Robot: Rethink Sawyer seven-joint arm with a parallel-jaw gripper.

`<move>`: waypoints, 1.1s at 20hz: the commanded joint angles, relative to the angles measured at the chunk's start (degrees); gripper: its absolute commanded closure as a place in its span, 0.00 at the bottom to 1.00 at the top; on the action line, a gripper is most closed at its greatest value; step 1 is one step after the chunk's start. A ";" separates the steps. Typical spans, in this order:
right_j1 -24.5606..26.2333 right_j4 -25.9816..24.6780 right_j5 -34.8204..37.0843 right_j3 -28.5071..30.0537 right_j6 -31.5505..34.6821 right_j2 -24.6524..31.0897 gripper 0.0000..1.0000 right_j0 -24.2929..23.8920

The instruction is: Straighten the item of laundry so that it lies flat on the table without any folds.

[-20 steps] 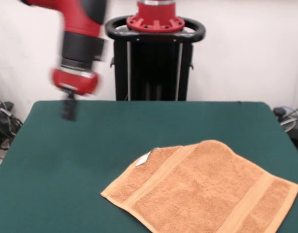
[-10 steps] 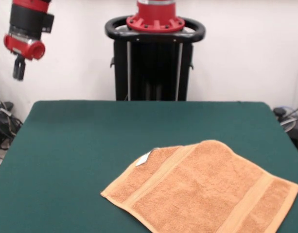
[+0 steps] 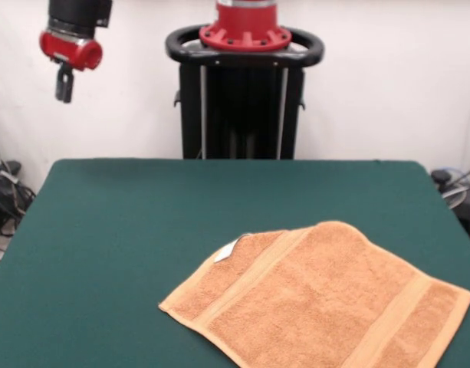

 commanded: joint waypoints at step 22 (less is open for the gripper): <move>-5.86 4.31 16.30 -1.65 3.41 5.72 1.00 21.61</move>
